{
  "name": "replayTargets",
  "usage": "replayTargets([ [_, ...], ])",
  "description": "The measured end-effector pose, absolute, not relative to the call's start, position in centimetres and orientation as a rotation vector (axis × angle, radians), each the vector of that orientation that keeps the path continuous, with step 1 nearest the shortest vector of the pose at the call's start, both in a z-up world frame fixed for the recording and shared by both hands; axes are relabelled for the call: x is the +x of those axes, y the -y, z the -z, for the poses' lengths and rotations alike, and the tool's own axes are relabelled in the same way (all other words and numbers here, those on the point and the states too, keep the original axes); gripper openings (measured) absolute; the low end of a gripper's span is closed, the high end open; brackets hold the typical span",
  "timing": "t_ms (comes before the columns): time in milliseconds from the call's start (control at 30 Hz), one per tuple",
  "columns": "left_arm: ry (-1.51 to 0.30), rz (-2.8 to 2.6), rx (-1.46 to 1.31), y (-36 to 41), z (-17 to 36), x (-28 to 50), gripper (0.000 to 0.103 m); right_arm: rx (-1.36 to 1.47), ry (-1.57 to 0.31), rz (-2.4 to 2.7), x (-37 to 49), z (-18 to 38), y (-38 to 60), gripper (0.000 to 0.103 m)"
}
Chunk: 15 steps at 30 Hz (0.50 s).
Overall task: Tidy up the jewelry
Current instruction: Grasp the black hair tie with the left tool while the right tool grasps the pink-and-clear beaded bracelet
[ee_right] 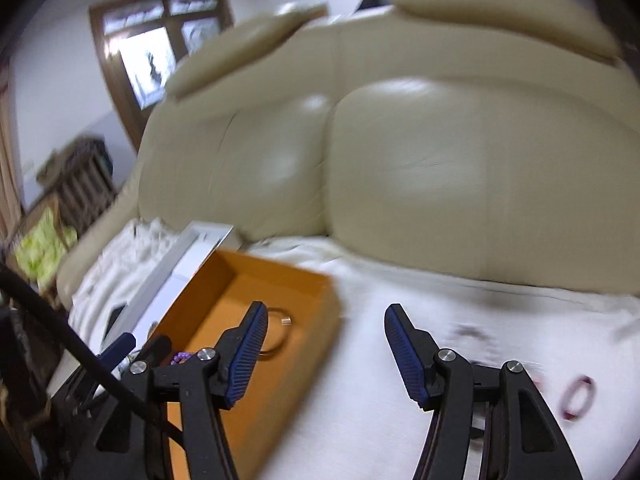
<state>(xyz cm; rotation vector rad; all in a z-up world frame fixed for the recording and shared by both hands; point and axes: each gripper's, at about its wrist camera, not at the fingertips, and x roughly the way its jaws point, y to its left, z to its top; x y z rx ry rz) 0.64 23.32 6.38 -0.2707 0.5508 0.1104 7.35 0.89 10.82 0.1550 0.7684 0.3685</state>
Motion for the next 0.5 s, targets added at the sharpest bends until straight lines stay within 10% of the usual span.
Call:
replayTargets([
  [500,-0.605,0.146,-0.235,-11.3,-5.5,1.8,0.08,0.606,-0.795,-0.129,-0.9,-5.8,24.9,0.045],
])
